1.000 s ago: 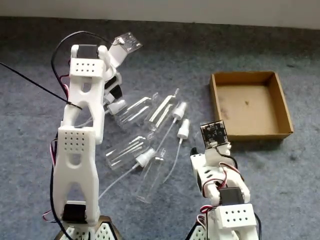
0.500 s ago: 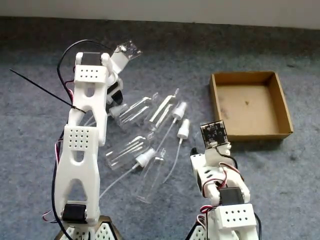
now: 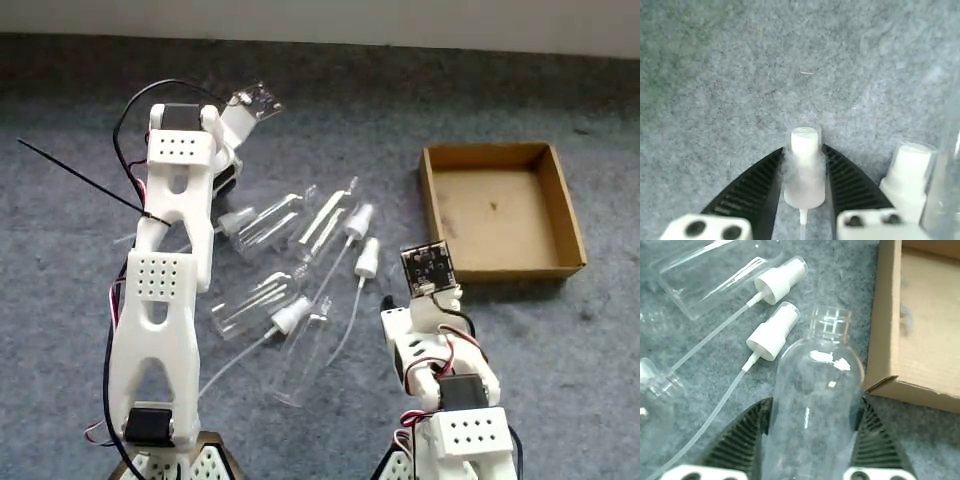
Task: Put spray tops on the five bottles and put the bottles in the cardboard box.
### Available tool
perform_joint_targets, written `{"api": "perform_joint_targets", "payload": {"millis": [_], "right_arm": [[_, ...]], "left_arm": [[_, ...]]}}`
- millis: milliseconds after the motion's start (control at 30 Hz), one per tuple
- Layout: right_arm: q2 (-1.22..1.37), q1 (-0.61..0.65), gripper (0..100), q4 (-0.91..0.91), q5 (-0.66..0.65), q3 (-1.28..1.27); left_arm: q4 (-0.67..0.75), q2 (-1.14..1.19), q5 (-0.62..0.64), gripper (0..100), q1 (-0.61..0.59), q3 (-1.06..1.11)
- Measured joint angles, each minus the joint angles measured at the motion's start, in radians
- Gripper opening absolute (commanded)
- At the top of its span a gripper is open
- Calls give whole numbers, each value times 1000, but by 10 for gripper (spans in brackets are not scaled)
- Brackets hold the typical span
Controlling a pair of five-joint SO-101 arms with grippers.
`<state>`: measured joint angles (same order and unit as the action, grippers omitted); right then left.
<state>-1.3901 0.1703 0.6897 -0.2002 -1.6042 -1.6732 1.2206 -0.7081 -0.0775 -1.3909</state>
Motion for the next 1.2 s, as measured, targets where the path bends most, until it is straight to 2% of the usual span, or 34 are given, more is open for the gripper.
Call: {"api": "perform_joint_targets", "payload": {"millis": [233,467,733,833,1067,1200], "right_arm": [[0,5,112,0,0,0],[12,101,112,-95,0,-15],[12,164,109,-222,0,-61],[12,221,109,-256,2,-61],[12,331,109,-407,2,-61],[12,400,109,-482,0,-61]], "left_arm": [[-32,0,15,5,0,-71],[-69,-71,321,5,8,-215],[-75,-287,529,5,28,-209],[-75,-390,555,5,41,-137],[-75,-683,562,5,127,285],[-78,-835,562,5,169,420]]}}
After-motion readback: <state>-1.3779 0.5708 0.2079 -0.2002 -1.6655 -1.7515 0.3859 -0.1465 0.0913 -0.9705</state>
